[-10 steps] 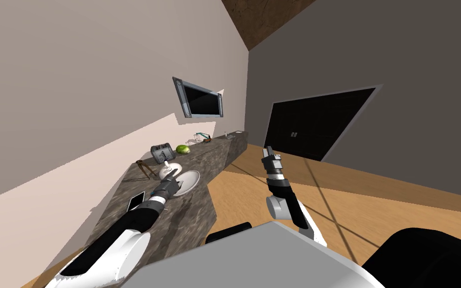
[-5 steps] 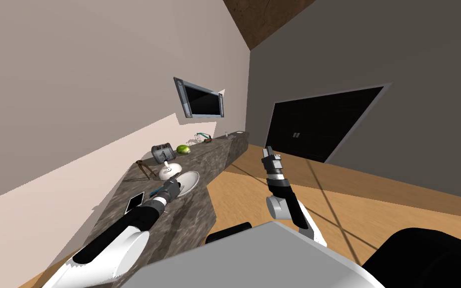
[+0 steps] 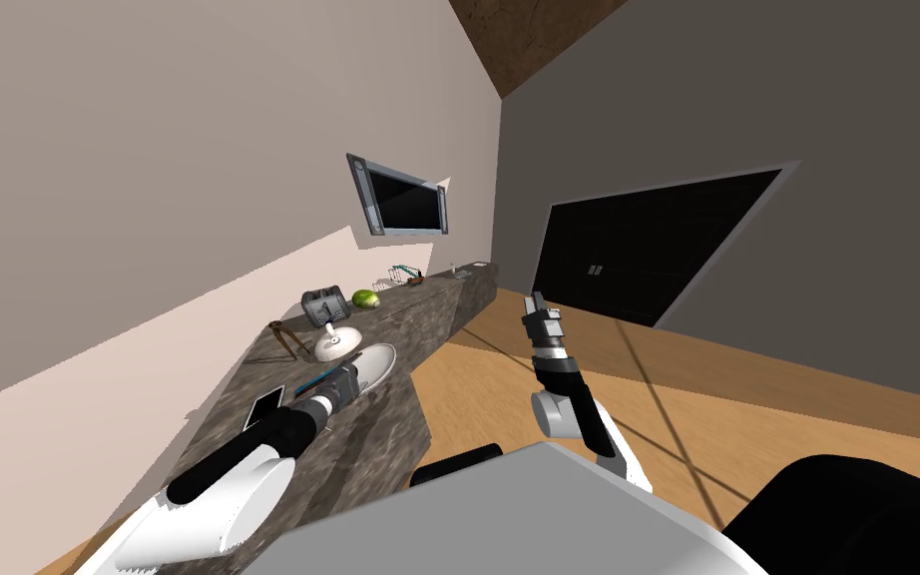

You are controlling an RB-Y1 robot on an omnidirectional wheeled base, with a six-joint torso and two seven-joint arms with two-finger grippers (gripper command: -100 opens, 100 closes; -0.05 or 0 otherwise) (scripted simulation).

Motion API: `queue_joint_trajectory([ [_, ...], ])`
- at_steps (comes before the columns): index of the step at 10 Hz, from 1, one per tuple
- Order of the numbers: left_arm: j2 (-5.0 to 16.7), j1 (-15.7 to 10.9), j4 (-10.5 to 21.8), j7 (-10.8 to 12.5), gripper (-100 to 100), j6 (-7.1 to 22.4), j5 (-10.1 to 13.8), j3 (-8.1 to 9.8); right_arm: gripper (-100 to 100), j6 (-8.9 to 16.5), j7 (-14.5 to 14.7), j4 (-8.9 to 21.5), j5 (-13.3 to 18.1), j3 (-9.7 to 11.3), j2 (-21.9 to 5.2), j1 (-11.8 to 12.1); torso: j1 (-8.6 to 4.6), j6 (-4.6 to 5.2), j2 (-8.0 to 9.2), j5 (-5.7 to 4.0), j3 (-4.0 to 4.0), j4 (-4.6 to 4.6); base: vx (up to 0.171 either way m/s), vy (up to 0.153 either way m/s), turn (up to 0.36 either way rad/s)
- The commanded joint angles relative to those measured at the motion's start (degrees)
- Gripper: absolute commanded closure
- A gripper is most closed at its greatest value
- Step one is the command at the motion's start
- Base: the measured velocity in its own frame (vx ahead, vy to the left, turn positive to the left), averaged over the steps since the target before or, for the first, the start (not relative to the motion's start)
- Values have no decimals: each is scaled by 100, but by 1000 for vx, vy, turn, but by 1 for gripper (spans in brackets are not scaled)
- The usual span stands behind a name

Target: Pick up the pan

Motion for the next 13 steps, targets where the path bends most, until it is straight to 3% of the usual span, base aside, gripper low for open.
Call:
queue_joint_trajectory([
  [1, 145, -35, 68, 99, -100, 286, 124, -13, 0, 0, 0, 0, 0, 0, 0, 0, 0, 0, 0, 0, 0, 0, 36, -14, 36],
  [8, 542, -162, 254, 356, -100, 1255, 443, -28, 0, 0, 0, 0, 0, 0, 0, 0, 2, 0, -1, 1, 0, 0, 34, -16, 18],
  [10, 788, -242, 374, 512, -100, 1635, 630, -41, 0, 0, 0, 0, 0, 0, 0, 0, 2, 0, -1, 1, -1, 0, 47, -21, 23],
  [12, 902, -279, 432, 583, -100, 1915, 715, -48, 0, 0, 0, 0, 0, 0, 0, 0, 2, 1, -3, 1, -2, -1, 36, -9, 12],
  [13, 902, -279, 432, 583, -100, 1949, 715, -48, 0, 0, 0, 0, 0, 0, 0, 0, 6, 0, -1, 1, 0, 0, 22, -2, 10],
])
